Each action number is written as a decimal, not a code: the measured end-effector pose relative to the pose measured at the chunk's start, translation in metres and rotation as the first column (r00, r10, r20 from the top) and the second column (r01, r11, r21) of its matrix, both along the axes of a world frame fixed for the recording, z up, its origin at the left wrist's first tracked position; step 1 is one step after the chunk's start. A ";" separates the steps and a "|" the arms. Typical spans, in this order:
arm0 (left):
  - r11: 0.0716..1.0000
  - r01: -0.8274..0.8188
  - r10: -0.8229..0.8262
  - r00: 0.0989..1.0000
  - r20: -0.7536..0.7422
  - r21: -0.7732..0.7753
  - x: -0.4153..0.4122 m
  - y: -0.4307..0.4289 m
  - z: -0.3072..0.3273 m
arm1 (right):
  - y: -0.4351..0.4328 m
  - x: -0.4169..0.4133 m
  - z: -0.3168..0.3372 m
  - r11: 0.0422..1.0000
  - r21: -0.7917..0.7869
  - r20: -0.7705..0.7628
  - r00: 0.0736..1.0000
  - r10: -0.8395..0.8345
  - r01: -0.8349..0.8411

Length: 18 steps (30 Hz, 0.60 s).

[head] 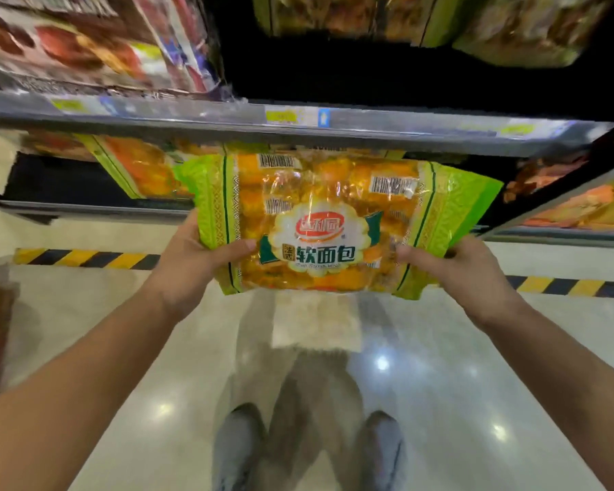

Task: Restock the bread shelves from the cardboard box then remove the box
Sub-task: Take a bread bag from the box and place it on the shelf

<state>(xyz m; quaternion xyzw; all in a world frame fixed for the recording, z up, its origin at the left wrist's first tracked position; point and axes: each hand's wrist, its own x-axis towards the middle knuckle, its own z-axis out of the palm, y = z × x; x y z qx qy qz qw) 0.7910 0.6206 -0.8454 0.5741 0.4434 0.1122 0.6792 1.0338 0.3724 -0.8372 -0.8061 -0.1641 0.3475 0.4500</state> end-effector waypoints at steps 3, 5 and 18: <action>1.000 -0.023 0.024 0.999 0.030 -0.009 0.020 0.006 -0.054 | 0.008 0.026 -0.042 1.000 0.015 0.035 0.999 -0.003 0.002; 1.000 0.006 -0.005 0.999 0.043 -0.019 0.031 0.008 -0.079 | 0.013 0.037 -0.064 1.000 0.019 0.068 0.998 -0.001 -0.001; 0.959 0.014 -0.021 1.000 0.021 0.283 0.083 0.068 -0.116 | 0.047 0.085 -0.117 0.987 0.133 0.215 0.969 -0.120 0.093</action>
